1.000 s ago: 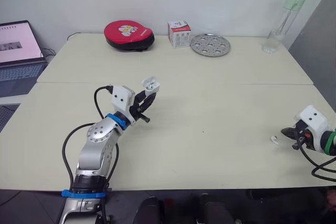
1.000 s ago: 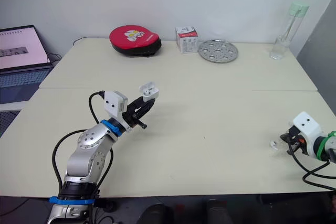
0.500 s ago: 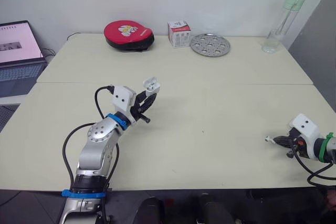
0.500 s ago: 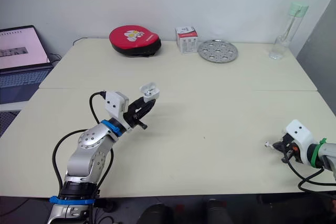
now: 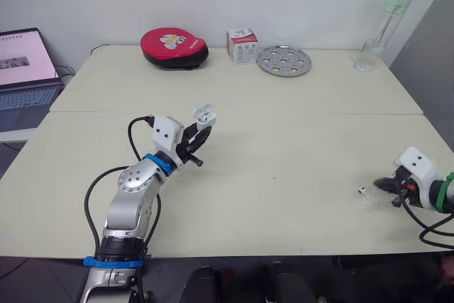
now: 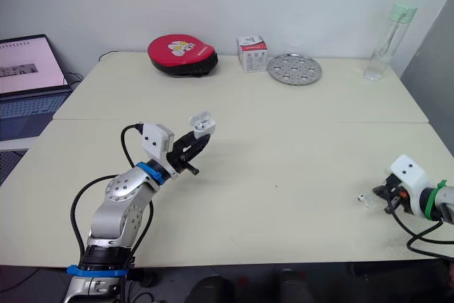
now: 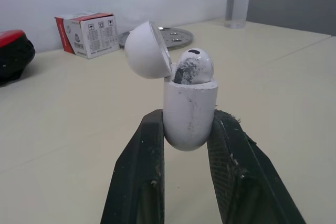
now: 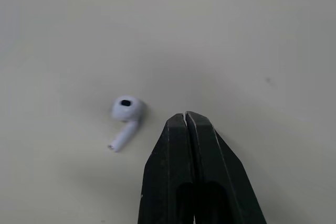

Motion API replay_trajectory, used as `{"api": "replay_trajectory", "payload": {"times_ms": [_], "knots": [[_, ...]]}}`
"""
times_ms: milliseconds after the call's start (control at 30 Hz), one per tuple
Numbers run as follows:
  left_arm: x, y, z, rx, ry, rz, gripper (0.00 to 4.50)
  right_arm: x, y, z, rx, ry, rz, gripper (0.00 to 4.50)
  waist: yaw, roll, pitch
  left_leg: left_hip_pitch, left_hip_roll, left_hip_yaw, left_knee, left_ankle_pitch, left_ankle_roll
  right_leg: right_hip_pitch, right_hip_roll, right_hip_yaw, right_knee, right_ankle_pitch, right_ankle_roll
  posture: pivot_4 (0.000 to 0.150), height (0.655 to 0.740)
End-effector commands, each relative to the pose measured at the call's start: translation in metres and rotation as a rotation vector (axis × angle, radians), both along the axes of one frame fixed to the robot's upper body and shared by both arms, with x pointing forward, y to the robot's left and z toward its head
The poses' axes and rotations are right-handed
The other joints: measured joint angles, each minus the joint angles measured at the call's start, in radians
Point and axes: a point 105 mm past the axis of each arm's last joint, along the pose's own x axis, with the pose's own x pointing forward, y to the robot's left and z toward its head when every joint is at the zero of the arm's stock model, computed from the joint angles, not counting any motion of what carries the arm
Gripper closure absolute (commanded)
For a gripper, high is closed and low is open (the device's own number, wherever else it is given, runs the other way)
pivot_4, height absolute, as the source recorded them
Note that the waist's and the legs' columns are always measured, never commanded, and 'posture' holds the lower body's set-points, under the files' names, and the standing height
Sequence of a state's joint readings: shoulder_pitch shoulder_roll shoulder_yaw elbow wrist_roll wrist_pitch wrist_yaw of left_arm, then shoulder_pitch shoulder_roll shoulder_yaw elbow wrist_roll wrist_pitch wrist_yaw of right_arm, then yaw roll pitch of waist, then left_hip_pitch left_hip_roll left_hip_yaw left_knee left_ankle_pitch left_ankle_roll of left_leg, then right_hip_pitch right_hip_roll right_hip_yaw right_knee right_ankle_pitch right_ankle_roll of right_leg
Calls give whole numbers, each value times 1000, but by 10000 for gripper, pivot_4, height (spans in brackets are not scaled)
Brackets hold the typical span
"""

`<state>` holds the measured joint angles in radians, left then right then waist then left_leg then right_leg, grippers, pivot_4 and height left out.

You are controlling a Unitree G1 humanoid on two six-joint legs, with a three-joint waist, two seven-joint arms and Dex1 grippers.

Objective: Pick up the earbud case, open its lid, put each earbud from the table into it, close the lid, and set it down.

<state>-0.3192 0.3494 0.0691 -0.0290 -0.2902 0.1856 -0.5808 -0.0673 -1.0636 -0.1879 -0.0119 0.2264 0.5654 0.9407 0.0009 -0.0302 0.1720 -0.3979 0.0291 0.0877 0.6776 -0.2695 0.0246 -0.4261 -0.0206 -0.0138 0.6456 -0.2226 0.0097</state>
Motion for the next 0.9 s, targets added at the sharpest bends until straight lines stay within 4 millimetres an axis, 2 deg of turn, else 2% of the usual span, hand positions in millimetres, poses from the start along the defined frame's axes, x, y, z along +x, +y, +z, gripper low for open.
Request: {"api": "replay_trajectory", "payload": {"times_ms": [33,67,233,400,467,667,900], "knots": [[-3,-2,10,0,-49,-11,37283,-4,5,20,11,21,24,41227,0,0,0,0,0,0,0,0,0,0,0,0,0,0,0,1500,7400],[-3,-2,10,2,-47,-13,37283,-5,8,23,32,51,-7,39447,0,0,0,0,0,0,0,0,0,0,0,0,0,0,0,1500,7400],[-2,-7,9,8,-43,-21,37283,-2,27,28,134,151,-117,22343,-2,0,0,1,0,0,0,0,0,0,0,0,0,0,0,1500,7400],[-2,-12,7,8,-25,-34,37283,-4,35,16,182,270,-283,4705,0,0,0,0,0,-1,0,0,0,0,0,0,0,2,-3,1500,7400],[-3,-13,7,4,-21,-37,37283,-5,37,14,192,297,-325,339,0,0,0,-1,0,-1,0,0,0,0,-1,0,-1,2,-4,1500,7400],[-10,-13,2,-4,-5,-24,37283,6,49,13,205,343,-383,339,-2,0,0,-1,0,0,0,0,0,-1,-1,0,0,2,-4,1500,7400],[-15,-11,0,-10,6,-6,37283,2,39,-9,143,409,-402,339,0,0,0,-2,0,-1,0,0,0,-1,-1,0,-1,2,-3,1500,7400]]}}
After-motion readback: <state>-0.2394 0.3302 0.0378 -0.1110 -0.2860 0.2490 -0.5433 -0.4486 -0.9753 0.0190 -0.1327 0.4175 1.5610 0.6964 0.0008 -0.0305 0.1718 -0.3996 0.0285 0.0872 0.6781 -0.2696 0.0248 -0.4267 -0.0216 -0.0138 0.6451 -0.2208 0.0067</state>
